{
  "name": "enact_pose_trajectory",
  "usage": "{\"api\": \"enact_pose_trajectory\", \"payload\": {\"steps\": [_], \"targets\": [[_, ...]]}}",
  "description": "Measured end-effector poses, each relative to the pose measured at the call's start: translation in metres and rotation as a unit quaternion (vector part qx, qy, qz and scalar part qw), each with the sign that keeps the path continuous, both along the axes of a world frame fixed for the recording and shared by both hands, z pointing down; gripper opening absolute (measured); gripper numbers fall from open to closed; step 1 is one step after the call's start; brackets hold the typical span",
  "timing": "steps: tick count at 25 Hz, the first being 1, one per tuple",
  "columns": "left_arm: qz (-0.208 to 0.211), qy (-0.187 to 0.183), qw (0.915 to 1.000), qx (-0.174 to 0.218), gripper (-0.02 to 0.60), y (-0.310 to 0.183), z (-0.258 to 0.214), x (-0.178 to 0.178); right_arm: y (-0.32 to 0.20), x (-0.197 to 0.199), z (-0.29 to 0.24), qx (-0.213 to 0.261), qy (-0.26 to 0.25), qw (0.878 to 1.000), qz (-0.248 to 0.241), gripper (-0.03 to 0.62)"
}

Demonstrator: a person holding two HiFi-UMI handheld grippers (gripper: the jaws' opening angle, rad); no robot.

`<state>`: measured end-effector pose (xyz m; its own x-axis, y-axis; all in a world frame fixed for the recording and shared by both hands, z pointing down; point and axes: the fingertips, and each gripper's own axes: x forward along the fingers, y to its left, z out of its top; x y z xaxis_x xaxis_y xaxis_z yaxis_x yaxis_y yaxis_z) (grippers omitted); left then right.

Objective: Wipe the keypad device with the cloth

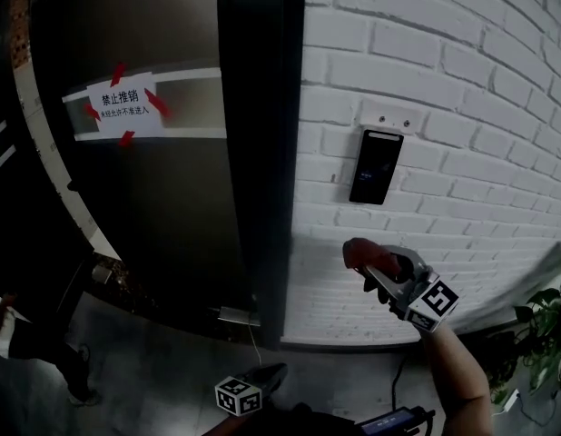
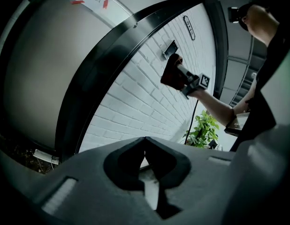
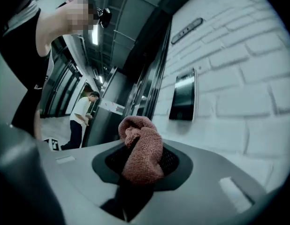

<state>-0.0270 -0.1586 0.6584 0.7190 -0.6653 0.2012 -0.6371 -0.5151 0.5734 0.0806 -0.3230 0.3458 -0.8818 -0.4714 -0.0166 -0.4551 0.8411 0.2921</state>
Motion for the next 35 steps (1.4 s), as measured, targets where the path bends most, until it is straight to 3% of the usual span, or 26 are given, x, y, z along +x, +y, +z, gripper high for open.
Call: {"api": "enact_pose_trajectory", "payload": {"steps": [3, 5, 7, 10, 13, 15, 17, 20, 23, 27, 29, 30, 32, 33, 35], "targets": [[0.004, 0.0, 1.0, 0.004, 0.005, -0.009, -0.003, -0.002, -0.011, -0.01, -0.081, 0.107, 0.002, 0.994, 0.04, 0.109], [0.006, 0.001, 1.0, 0.007, 0.005, -0.015, -0.004, -0.002, -0.02, -0.018, -0.122, 0.197, 0.034, 0.978, 0.066, 0.109], [0.011, 0.002, 0.9999, 0.013, 0.005, -0.02, -0.008, 0.0, -0.034, -0.026, -0.149, 0.277, 0.09, 0.95, 0.114, 0.109], [0.016, 0.001, 0.9996, 0.022, 0.005, -0.028, -0.012, -0.003, -0.054, -0.04, -0.166, 0.341, 0.16, 0.908, 0.181, 0.109], [0.01, -0.001, 0.9997, 0.024, 0.005, -0.035, -0.014, -0.011, -0.065, -0.062, -0.166, 0.417, 0.206, 0.865, 0.187, 0.109], [0.008, -0.001, 0.9997, 0.024, 0.005, -0.038, -0.015, -0.015, -0.069, -0.063, -0.167, 0.447, 0.219, 0.847, 0.185, 0.109], [0.009, -0.001, 0.9997, 0.023, 0.005, -0.041, -0.015, -0.017, -0.068, -0.049, -0.175, 0.46, 0.203, 0.842, 0.197, 0.109], [0.015, -0.003, 0.9997, 0.02, 0.005, -0.044, -0.012, -0.02, -0.068, -0.014, -0.191, 0.449, 0.161, 0.849, 0.228, 0.108], [0.025, -0.003, 0.9996, 0.012, 0.005, -0.045, -0.008, -0.019, -0.071, -0.003, -0.195, 0.43, 0.153, 0.854, 0.249, 0.107], [0.04, 0.0, 0.9991, 0.009, 0.005, -0.049, -0.006, -0.013, -0.075, -0.021, -0.217, 0.389, 0.113, 0.888, 0.219, 0.104], [0.045, 0.002, 0.999, 0.01, 0.005, -0.052, -0.006, -0.012, -0.078, -0.036, -0.223, 0.393, 0.15, 0.886, 0.195, 0.103], [0.046, 0.003, 0.9989, 0.009, 0.005, -0.052, -0.006, -0.011, -0.078, -0.043, -0.225, 0.409, 0.178, 0.876, 0.185, 0.103], [0.049, 0.003, 0.9988, 0.007, 0.005, -0.053, -0.005, -0.011, -0.074, -0.055, -0.224, 0.453, 0.229, 0.844, 0.174, 0.101], [0.052, 0.003, 0.9986, 0.006, 0.005, -0.053, -0.004, -0.011, -0.071, -0.062, -0.218, 0.481, 0.258, 0.821, 0.169, 0.094], [0.059, 0.004, 0.9982, 0.005, 0.005, -0.054, -0.002, -0.008, -0.07, -0.076, -0.192, 0.531, 0.339, 0.761, 0.157, 0.091]]}}
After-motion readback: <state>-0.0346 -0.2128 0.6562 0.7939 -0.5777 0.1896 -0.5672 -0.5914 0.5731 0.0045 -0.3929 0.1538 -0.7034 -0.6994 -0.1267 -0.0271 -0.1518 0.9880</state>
